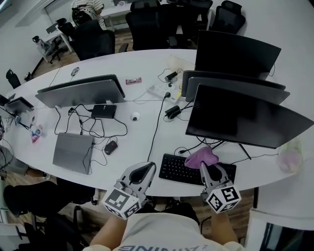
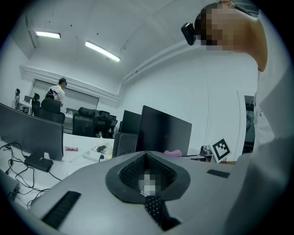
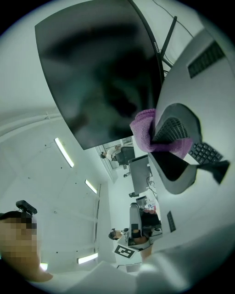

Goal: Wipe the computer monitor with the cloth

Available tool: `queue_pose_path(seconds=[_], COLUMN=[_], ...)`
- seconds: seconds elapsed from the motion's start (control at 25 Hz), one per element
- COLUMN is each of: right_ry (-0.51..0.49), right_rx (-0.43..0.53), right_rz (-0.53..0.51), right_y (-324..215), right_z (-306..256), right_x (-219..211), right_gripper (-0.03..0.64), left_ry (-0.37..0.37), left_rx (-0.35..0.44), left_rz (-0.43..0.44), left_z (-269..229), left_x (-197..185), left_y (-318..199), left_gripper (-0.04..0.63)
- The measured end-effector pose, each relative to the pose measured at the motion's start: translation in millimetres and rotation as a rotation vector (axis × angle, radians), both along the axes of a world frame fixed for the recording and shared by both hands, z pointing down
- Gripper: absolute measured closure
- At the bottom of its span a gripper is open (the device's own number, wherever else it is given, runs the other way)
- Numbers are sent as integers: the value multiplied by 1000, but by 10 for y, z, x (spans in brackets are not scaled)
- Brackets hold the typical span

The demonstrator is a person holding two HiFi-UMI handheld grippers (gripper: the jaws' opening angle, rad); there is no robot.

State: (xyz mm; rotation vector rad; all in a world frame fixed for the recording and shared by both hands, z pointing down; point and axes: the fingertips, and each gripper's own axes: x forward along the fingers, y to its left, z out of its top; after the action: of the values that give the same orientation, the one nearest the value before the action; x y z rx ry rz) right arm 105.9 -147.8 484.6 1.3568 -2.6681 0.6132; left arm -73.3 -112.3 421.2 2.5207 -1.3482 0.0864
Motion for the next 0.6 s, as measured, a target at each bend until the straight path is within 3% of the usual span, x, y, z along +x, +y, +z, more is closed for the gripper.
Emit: queue_pose_path(seconds=[0.44,0.6], right_ry=[9,-53], right_rx=[-178,-279], right_rz=[70,120], right_y=[-345,-539], right_z=[633,906], right_x=[-513,-671], right_gripper=[554,554], left_ry=[56,71], left_rx=[1,-2], left_rz=[51,66], left_z=[174,183], left_x=[-359,-493], left_y=[-240,-282], left_gripper=[586,586])
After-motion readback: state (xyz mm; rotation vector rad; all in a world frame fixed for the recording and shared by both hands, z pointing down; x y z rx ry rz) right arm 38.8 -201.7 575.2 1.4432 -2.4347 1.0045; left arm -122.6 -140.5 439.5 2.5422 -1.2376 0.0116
